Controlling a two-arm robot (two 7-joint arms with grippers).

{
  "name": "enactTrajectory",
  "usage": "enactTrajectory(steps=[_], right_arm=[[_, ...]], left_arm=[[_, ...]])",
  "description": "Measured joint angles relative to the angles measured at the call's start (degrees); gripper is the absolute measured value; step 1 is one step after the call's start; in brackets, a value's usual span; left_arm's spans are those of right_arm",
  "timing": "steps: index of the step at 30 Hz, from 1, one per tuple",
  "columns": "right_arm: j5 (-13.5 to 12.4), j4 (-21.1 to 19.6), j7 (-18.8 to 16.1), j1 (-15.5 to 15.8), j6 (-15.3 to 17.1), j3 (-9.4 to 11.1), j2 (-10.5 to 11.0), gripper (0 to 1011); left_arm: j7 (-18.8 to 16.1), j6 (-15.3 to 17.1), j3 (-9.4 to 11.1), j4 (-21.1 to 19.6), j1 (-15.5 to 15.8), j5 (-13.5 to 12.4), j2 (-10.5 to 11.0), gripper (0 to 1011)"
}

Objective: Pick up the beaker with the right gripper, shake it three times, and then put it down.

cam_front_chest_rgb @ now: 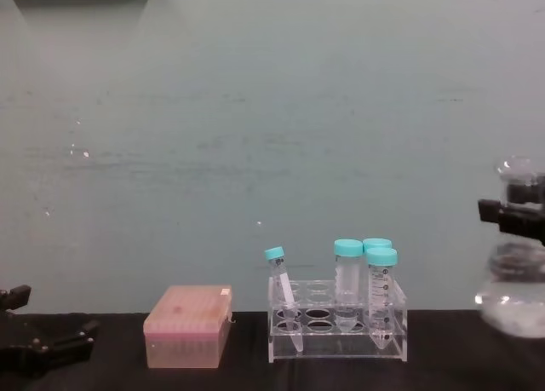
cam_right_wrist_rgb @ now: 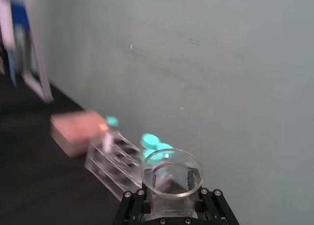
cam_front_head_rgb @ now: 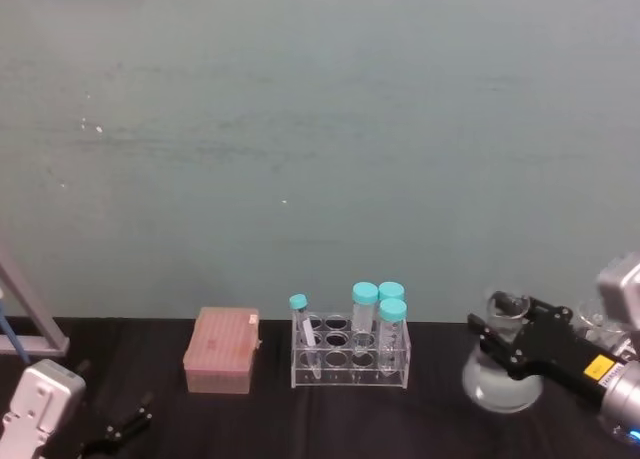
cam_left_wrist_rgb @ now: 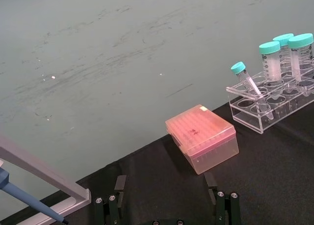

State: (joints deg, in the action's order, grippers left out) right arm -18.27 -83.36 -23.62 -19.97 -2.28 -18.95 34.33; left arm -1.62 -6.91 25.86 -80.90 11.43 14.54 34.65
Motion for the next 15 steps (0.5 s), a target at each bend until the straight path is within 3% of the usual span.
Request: enactTrajectory(steps=[2, 3, 4, 5, 7, 10, 15], right_arm=[[4.2, 0.1, 1.3, -0.4, -1.9, -1.1, 0.9, 456], [8.3, 0.2, 2.6, -0.7, -3.5, -2.1, 1.8, 456], [8.3, 0.2, 2.6, -0.7, -3.5, -2.1, 1.8, 456], [12.1, 0.3, 3.8, -1.0, -4.7, -2.9, 2.4, 456], [16.6, 0.5, 5.3, -1.4, -5.7, -3.8, 3.1, 456], [21.6, 0.7, 7.0, -1.6, -6.6, -4.9, 3.7, 456], [26.4, 1.0, 8.7, -1.9, -7.6, -5.8, 4.0, 456]], left_arm=[[0.0, 0.0, 0.0, 0.0, 0.0, 0.0, 0.0, 1000], [0.0, 0.0, 0.0, 0.0, 0.0, 0.0, 0.0, 1000], [0.0, 0.0, 0.0, 0.0, 0.0, 0.0, 0.0, 1000], [0.0, 0.0, 0.0, 0.0, 0.0, 0.0, 0.0, 1000], [0.0, 0.0, 0.0, 0.0, 0.0, 0.0, 0.0, 1000], [0.0, 0.0, 0.0, 0.0, 0.0, 0.0, 0.0, 1000], [0.0, 0.0, 0.0, 0.0, 0.0, 0.0, 0.0, 1000]])
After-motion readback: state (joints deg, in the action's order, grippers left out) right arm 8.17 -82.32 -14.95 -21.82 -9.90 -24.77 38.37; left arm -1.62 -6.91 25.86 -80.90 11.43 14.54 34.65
